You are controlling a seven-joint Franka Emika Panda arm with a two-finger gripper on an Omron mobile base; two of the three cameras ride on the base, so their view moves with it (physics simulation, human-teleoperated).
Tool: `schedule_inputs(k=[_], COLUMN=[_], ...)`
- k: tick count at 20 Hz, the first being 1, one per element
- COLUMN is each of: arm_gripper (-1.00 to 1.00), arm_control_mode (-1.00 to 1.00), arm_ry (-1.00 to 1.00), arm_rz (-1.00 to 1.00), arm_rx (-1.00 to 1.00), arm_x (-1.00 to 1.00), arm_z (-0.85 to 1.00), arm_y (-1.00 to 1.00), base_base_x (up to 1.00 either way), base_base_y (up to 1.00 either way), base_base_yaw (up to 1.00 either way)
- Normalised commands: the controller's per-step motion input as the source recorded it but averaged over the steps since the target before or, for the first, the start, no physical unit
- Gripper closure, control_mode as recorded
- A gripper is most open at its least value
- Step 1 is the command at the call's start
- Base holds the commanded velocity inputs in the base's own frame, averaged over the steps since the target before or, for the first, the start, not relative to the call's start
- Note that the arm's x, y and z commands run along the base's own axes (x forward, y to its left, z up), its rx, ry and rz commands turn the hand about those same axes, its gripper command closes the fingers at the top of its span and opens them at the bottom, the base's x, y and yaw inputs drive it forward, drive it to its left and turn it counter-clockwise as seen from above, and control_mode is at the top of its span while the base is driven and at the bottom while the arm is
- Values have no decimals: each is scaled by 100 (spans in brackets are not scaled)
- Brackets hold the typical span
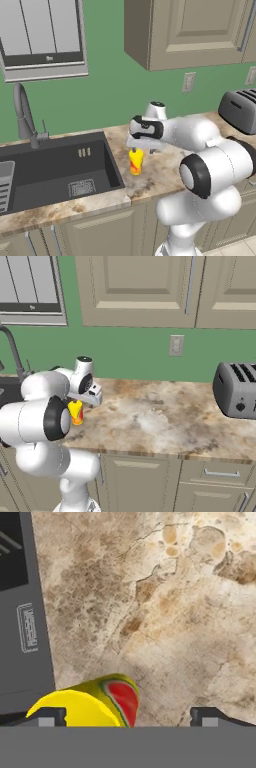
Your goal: Pick the cup and bowl from the counter and place them on the counter next to the sink.
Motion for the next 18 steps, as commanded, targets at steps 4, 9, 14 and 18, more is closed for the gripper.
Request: schedule_inputs(k=[4, 9, 14, 18], arm_gripper=[-100, -100, -100, -100], arm_control_mode=[-100, -100, -100, -100], arm_ry=[-4, -6, -6, -6], arm_rz=[0, 0, 0, 0], arm_rx=[0, 0, 0, 0], arm_x=[-36, -43, -64, -57], arm_z=[25, 19, 16, 32], arm_y=[0, -4, -10, -11], base_base_x=[0, 0, 0, 0], base_base_y=[0, 0, 0, 0], base_base_yaw=[0, 0, 0, 0])
